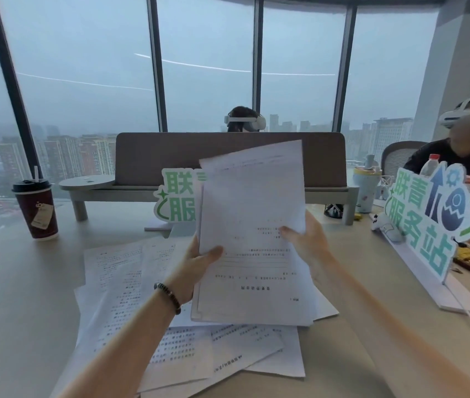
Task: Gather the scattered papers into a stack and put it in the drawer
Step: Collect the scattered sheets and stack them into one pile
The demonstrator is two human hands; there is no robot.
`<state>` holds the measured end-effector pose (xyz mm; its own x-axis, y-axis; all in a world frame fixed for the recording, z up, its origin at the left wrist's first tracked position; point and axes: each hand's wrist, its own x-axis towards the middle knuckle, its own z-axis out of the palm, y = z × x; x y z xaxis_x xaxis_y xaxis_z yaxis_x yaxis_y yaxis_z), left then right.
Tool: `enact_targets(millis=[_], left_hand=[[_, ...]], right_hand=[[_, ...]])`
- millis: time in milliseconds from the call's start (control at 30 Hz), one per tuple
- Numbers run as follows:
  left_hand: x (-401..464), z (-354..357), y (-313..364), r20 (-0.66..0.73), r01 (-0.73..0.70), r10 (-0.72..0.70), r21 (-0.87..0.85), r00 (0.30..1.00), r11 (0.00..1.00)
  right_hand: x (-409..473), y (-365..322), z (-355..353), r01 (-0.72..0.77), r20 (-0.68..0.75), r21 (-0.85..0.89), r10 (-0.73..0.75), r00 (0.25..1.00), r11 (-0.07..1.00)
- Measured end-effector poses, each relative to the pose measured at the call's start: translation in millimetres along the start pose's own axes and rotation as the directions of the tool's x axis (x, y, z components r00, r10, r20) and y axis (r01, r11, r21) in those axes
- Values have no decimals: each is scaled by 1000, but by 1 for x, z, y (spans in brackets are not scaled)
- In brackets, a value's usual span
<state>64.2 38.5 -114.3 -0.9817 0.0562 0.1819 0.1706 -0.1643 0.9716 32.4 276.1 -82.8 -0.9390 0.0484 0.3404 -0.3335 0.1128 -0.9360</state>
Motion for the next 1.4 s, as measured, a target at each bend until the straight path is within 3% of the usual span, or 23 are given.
enact_targets(millis=[100,267,500,633,867,1000,1200,1400], left_hand=[[2,4,0,-12,-78,80,89,997,993],[0,9,10,-50,-246,262,216,964,945],[1,9,17,-95,-376,432,353,897,857],[-3,8,15,-119,-362,409,288,905,886],[-5,1,10,-158,-160,189,176,969,971],[-3,3,13,-197,-185,238,253,951,950],[0,9,33,-211,-297,341,212,916,931],[3,6,28,-192,-267,302,188,934,945]], right_hand=[[3,4,2,50,-47,-122,-57,997,991],[2,-11,-1,161,-70,-46,-164,984,986],[-10,-31,6,392,-120,-165,-413,903,905],[-15,-26,13,386,-119,-75,-392,912,920],[-13,-7,16,280,-44,47,-278,959,959],[-7,-9,17,278,-60,21,-276,959,960],[4,-38,17,411,-72,-23,-412,909,911],[12,-29,21,327,-27,-16,-328,944,945]])
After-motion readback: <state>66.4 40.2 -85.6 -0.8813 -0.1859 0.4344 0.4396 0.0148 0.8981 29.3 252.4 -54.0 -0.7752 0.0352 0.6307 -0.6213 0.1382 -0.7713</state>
